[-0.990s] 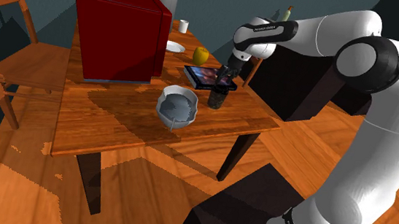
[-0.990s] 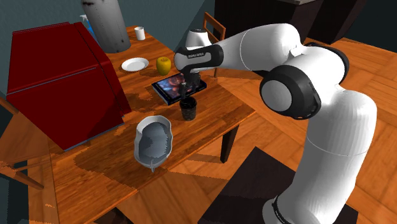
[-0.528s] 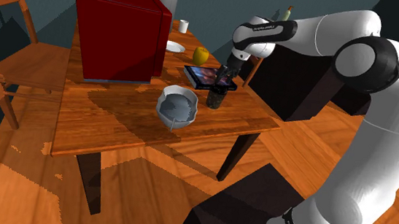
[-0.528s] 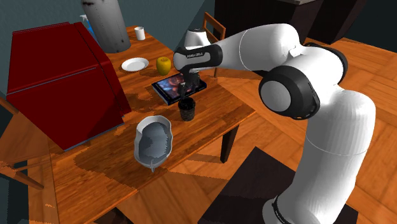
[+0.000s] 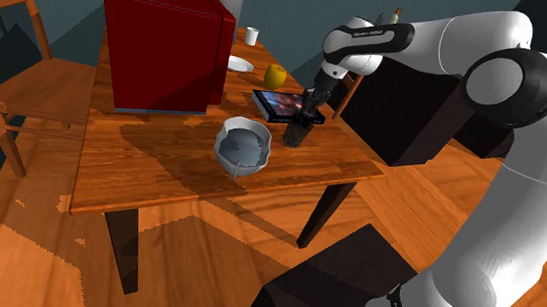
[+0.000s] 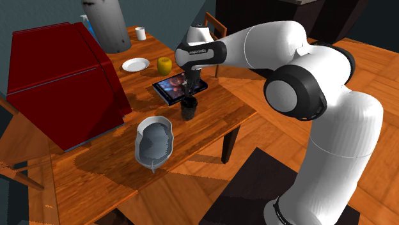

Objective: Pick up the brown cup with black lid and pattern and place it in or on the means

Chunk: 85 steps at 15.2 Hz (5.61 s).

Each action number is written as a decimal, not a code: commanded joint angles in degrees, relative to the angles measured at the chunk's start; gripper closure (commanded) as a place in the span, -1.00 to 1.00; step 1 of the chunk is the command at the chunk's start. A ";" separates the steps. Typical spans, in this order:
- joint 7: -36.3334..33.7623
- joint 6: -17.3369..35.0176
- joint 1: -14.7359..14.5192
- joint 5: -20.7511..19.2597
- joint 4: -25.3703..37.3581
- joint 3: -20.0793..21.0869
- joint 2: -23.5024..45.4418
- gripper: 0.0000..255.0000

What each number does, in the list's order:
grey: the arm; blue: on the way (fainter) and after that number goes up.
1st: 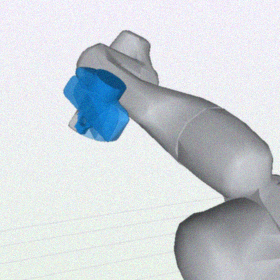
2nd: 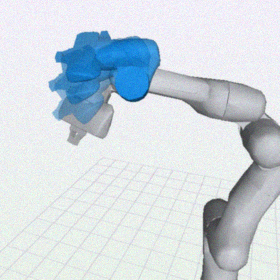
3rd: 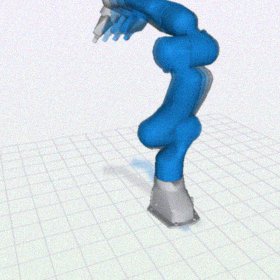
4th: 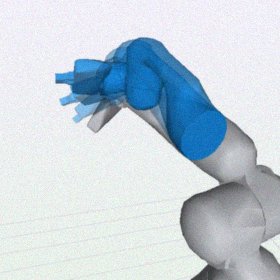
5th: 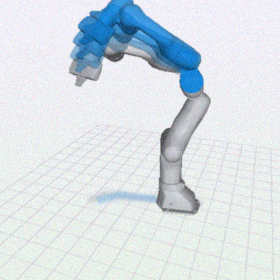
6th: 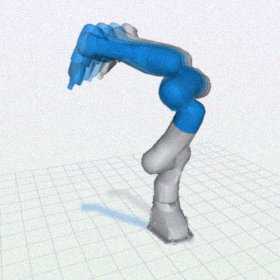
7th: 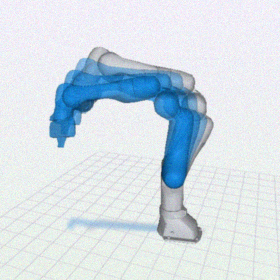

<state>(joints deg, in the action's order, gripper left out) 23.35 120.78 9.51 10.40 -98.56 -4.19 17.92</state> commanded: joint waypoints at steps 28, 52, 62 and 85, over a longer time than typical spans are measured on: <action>-20.43 11.06 -7.09 -7.61 -3.96 -1.22 2.13 1.00; -20.90 0.16 -7.20 -8.27 2.93 -1.47 -1.90 1.00; -21.07 -7.15 -7.16 -8.46 9.22 -1.55 -2.93 1.00; -40.51 -14.49 -18.82 -13.32 9.06 5.35 -10.11 1.00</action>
<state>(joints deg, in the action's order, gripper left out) -15.81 106.72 -8.58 -2.63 -90.19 0.65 7.54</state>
